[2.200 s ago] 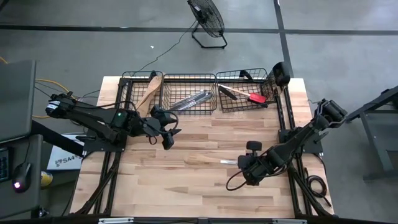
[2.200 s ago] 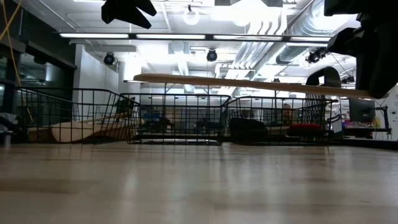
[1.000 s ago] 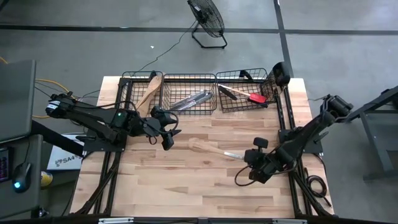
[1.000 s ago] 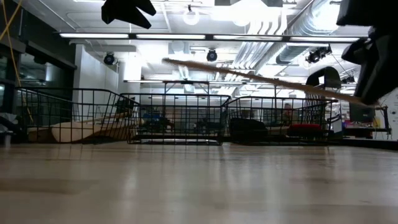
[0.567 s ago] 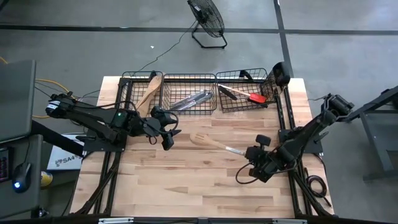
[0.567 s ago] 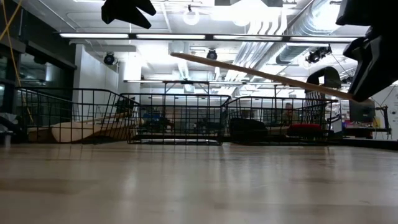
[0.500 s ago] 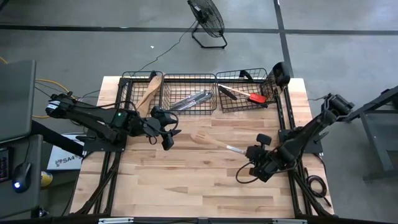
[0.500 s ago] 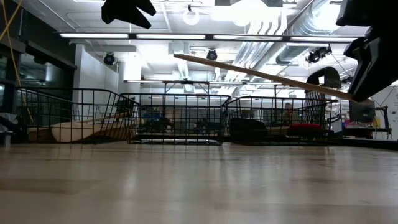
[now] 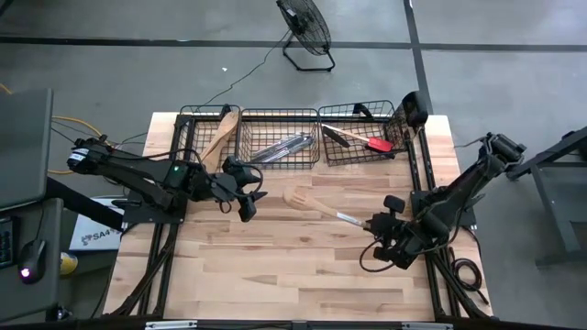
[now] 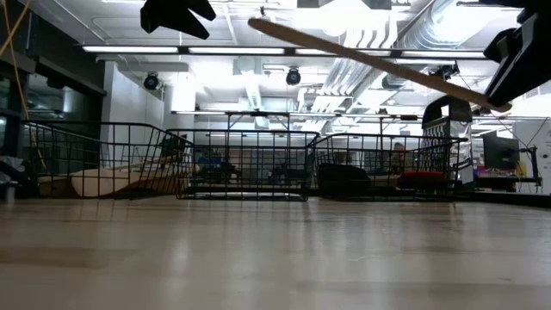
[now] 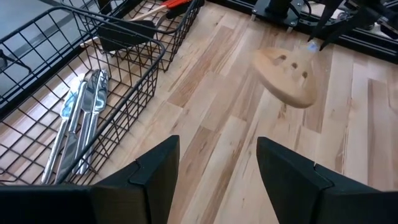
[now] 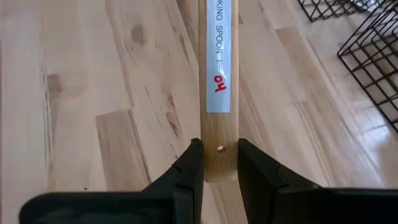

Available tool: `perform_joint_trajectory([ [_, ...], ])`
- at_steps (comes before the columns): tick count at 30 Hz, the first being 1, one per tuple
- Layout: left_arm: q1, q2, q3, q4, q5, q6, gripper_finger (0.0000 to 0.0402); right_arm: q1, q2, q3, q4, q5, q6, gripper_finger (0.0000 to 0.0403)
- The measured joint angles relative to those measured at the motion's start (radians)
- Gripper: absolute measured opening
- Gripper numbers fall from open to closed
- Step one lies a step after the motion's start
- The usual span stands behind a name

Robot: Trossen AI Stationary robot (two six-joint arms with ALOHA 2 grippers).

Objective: Pick & Place Kitchen Items
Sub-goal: Put the wooden slotted spoon into the left wire basket

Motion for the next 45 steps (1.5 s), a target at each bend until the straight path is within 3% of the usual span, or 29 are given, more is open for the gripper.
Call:
perform_joint_trajectory([
  [12, 0.000, 0.000, -0.001, 0.005, 0.002, 0.000, 0.0209, 0.005, -0.008, -0.041, 0.002, 0.028, 0.054, 0.0065],
  [27, 0.002, 0.108, -0.083, 0.387, 0.017, 0.170, 0.0209, 0.047, -0.052, -0.050, 0.019, 0.335, 0.055, 0.0065],
  [31, 0.002, 0.165, -0.084, 0.510, 0.032, 0.243, 0.0209, 0.046, -0.088, -0.110, 0.152, 0.378, 0.017, 0.0065],
  [38, 0.002, 0.286, -0.082, 0.864, 0.068, 0.423, 0.0209, 0.035, -0.143, -0.230, 0.569, 0.401, -0.251, 0.0065],
  [45, 0.002, 0.393, -0.084, 1.226, 0.168, 0.553, 0.0209, -0.030, -0.156, -0.277, 0.855, 0.303, -0.531, 0.0065],
])
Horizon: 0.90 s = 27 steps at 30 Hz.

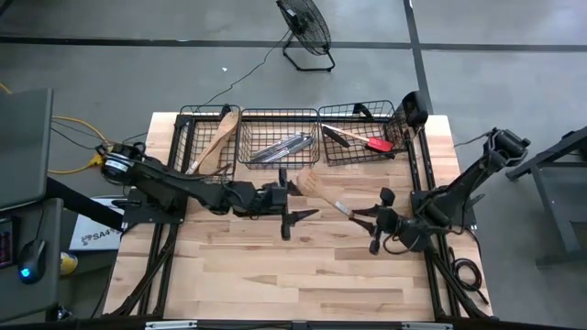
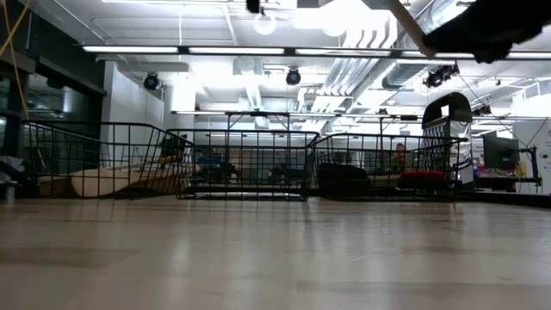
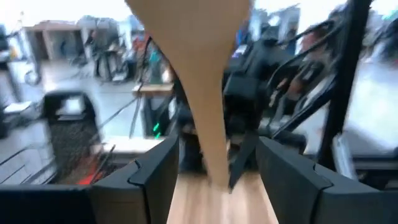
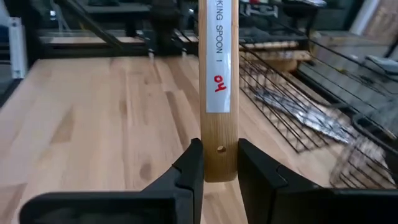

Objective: Pick & Place Kitchen Items
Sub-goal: Put the wooden slotted spoon into the left wire basket

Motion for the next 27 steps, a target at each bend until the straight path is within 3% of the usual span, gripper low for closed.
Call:
perform_joint_trajectory([
  [11, 0.035, 0.064, 0.001, 0.180, 0.135, -0.015, 0.0209, -0.142, 0.050, 0.000, 0.242, -0.242, -0.204, 0.0065],
  [19, 0.033, 0.065, 0.001, 0.186, 0.154, -0.004, 0.0203, -0.189, 0.112, 0.000, 0.297, -0.301, -0.210, 0.0065],
  [23, 0.033, 0.065, 0.001, 0.170, 0.157, -0.002, 0.0160, -0.188, 0.112, 0.000, 0.297, -0.301, -0.202, 0.0065],
  [27, 0.033, 0.065, 0.001, 0.140, 0.156, -0.003, 0.0086, -0.188, 0.112, 0.000, 0.285, -0.297, -0.202, 0.0065],
])
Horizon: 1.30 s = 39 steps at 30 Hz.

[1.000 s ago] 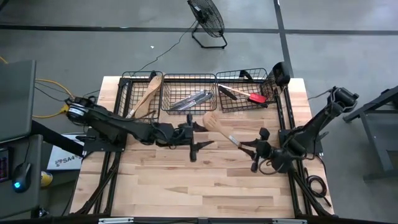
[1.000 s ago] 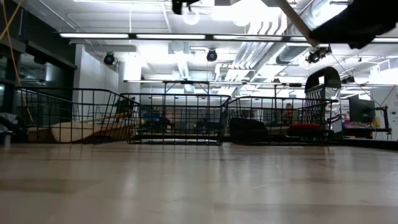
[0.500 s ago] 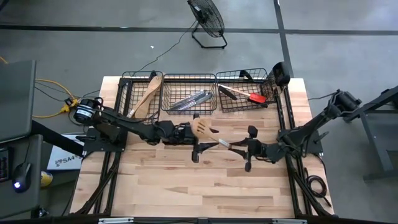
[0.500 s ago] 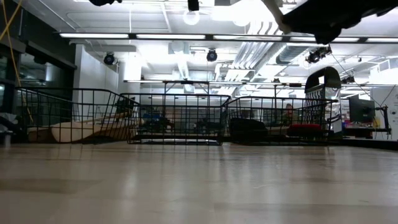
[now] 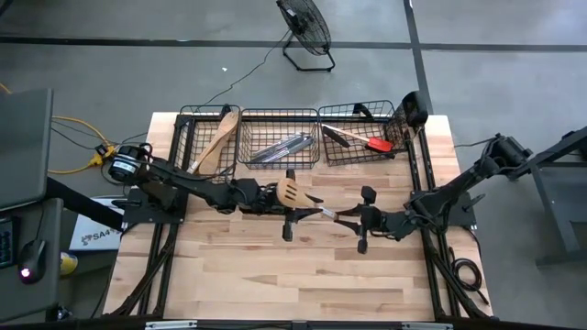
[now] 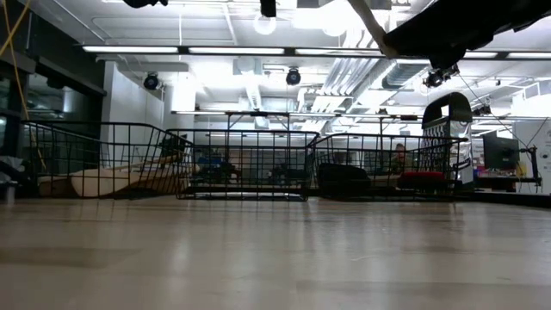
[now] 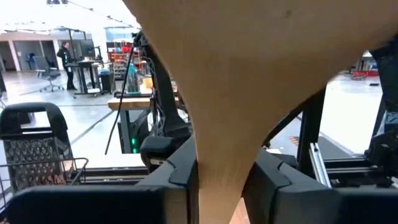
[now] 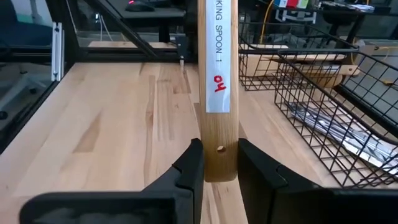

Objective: Pick & Place Kitchen Items
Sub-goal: Put the wooden slotted spoon into the left wire basket

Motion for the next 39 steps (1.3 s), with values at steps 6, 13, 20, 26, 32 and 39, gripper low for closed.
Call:
perform_joint_trajectory([
  [6, 0.000, -0.001, 0.000, -0.029, 0.000, 0.016, 0.0077, 0.000, 0.000, 0.000, -0.009, 0.000, -0.005, 0.0065],
  [13, 0.000, -0.001, 0.000, -0.044, -0.006, 0.034, 0.0077, 0.000, 0.000, 0.000, -0.040, -0.008, 0.031, 0.0092],
  [20, 0.000, 0.000, 0.000, -0.092, -0.072, 0.043, 0.0077, 0.000, -0.029, 0.001, -0.122, -0.012, 0.131, 0.0221],
  [26, 0.000, -0.009, 0.000, -0.107, -0.114, 0.055, 0.0077, 0.002, -0.103, 0.001, -0.278, -0.016, 0.236, 0.0242],
  [32, 0.000, -0.040, 0.000, -0.154, -0.157, 0.069, 0.0077, 0.002, -0.164, 0.001, -0.343, -0.021, 0.258, 0.0235],
  [39, 0.005, -0.174, 0.000, -0.381, -0.339, 0.106, 0.0077, -0.002, -0.215, 0.001, -0.429, 0.024, 0.267, 0.0235],
])
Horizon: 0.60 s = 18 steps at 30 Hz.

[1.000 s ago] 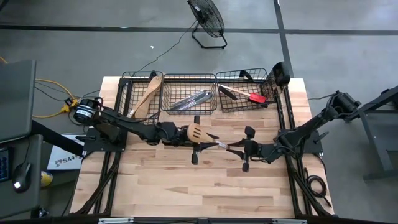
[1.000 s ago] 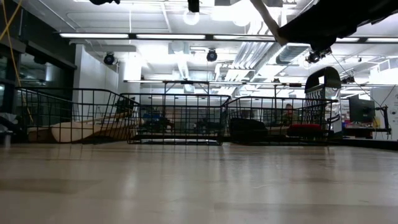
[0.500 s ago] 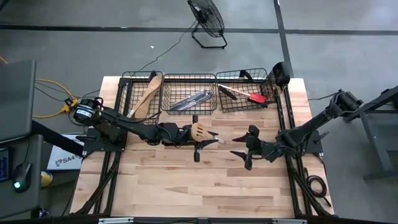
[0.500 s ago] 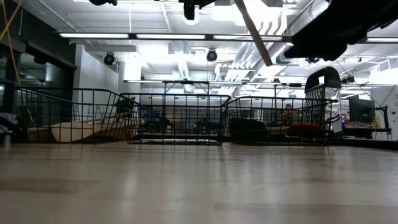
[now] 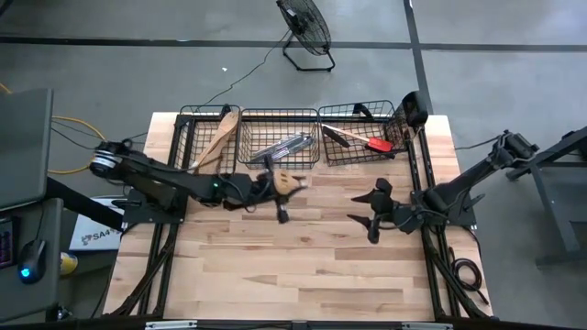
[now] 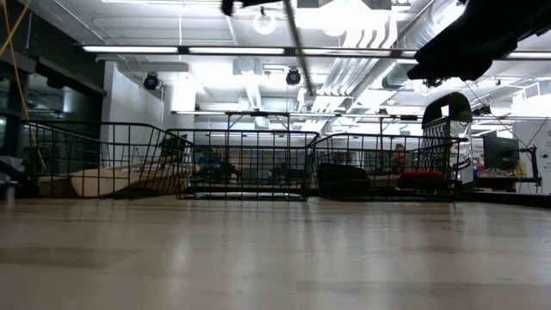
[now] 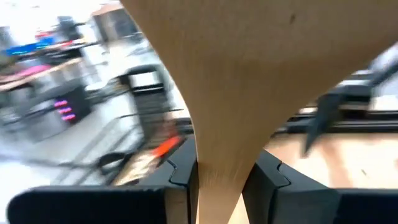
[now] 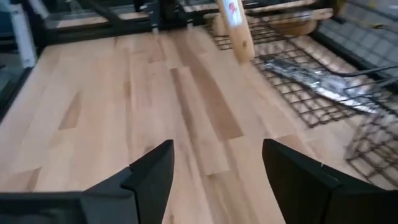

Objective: Pick & Place Kitchen Items
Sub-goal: Put the wooden slotted spoon into the left wire basket

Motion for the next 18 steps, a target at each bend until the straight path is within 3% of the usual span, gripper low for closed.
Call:
perform_joint_trajectory([
  [11, 0.002, -0.270, 0.064, -0.545, -0.423, -0.110, 0.0077, -0.124, -0.013, 0.000, -0.102, 0.030, 0.065, 0.0235],
  [18, 0.024, -0.324, 0.097, -0.824, -0.649, -0.300, 0.0077, -0.242, -0.013, 0.000, -0.097, -0.067, 0.067, 0.0235],
])
